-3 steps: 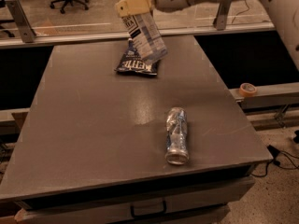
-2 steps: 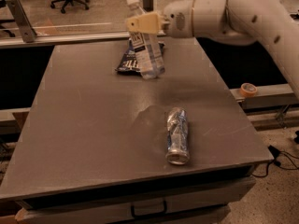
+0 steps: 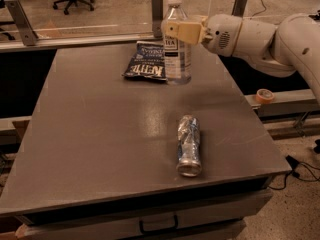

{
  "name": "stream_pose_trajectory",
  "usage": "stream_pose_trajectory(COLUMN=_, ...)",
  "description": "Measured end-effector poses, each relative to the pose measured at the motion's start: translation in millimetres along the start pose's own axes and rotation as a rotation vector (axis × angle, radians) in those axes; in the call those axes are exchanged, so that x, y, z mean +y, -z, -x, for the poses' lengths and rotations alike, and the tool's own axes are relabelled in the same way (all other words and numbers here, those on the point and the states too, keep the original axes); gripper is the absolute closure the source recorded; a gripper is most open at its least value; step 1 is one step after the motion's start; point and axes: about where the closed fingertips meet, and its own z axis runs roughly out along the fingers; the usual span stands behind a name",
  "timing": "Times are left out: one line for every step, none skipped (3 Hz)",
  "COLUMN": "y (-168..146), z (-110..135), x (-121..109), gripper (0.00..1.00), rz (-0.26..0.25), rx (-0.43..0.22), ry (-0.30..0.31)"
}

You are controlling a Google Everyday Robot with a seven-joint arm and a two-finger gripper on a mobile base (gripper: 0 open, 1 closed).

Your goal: Place blue plastic bottle upright

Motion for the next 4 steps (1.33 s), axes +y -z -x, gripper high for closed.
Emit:
stream_pose_trajectory(y=-4, z=-6, x=1, gripper=1.0, rz=0.02, rx=-0.017, ry=-0.007)
stream_pose_trajectory(y=-5, z=-7, x=-3, gripper=1.0, rz=0.078, rx=-0.042, ry=0.073)
stream_pose_trajectory(y=7, z=2, x=-10, gripper=1.0, rz=0.134, rx=-0.053, ry=0.201)
stream_pose_trajectory(y=23, z=2, x=-15, gripper=1.0, rz=0.167, rx=-0.085, ry=0.263)
